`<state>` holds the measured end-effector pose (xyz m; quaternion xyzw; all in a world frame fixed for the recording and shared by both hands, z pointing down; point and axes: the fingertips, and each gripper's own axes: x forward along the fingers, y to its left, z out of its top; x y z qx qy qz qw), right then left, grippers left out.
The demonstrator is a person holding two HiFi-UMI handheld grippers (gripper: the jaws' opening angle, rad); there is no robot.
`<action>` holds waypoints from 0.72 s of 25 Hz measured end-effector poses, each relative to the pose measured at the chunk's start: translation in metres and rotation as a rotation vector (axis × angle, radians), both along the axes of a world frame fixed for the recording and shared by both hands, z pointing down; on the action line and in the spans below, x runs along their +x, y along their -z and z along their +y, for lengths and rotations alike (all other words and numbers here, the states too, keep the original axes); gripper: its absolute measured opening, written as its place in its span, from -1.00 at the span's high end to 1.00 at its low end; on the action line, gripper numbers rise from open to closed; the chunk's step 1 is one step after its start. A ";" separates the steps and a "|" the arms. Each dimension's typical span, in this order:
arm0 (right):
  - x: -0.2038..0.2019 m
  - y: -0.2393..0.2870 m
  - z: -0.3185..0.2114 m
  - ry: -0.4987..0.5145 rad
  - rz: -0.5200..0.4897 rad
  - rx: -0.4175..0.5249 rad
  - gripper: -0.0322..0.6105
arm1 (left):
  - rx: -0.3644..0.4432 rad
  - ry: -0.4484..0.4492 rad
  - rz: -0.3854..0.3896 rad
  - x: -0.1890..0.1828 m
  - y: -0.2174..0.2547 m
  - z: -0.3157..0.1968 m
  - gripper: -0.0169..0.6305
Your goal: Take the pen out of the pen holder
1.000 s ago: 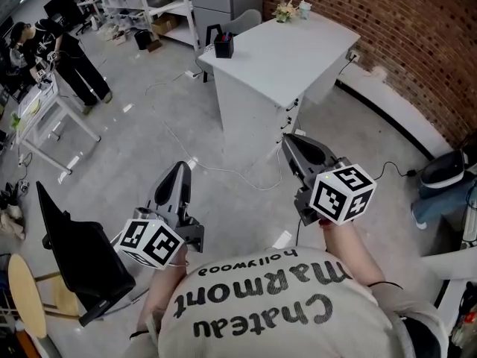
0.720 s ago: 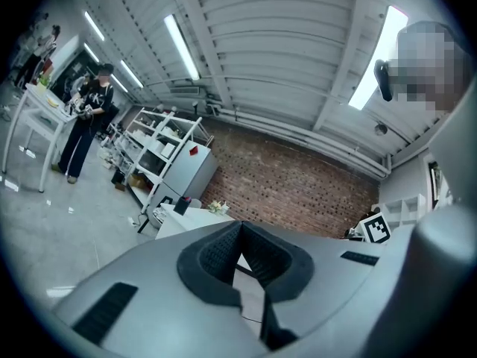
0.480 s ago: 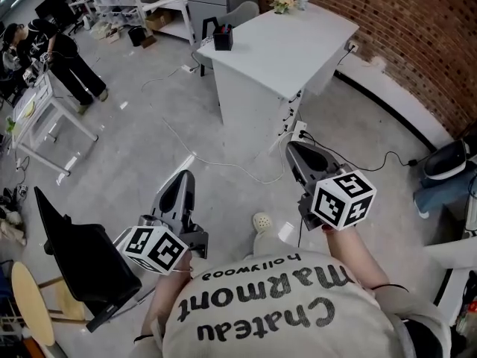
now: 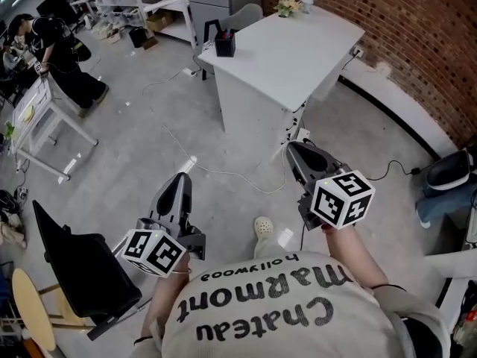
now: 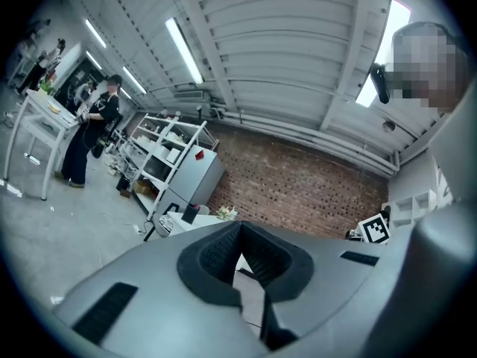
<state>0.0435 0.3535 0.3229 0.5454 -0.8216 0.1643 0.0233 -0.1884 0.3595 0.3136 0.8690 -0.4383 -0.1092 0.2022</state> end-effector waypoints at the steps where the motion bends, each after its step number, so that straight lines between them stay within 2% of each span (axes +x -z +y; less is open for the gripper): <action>1: 0.002 0.000 -0.011 0.003 0.001 -0.001 0.89 | 0.003 0.001 0.000 0.002 0.001 -0.010 0.95; 4: 0.012 0.001 -0.045 0.013 0.004 0.001 0.89 | 0.022 -0.005 -0.002 0.014 0.009 -0.042 0.94; 9: 0.031 0.013 -0.106 0.032 -0.005 0.024 0.89 | 0.033 -0.015 0.045 0.039 0.020 -0.098 0.95; 18: 0.061 0.031 -0.194 0.079 0.013 0.063 0.89 | 0.052 0.033 0.065 0.069 0.029 -0.185 0.95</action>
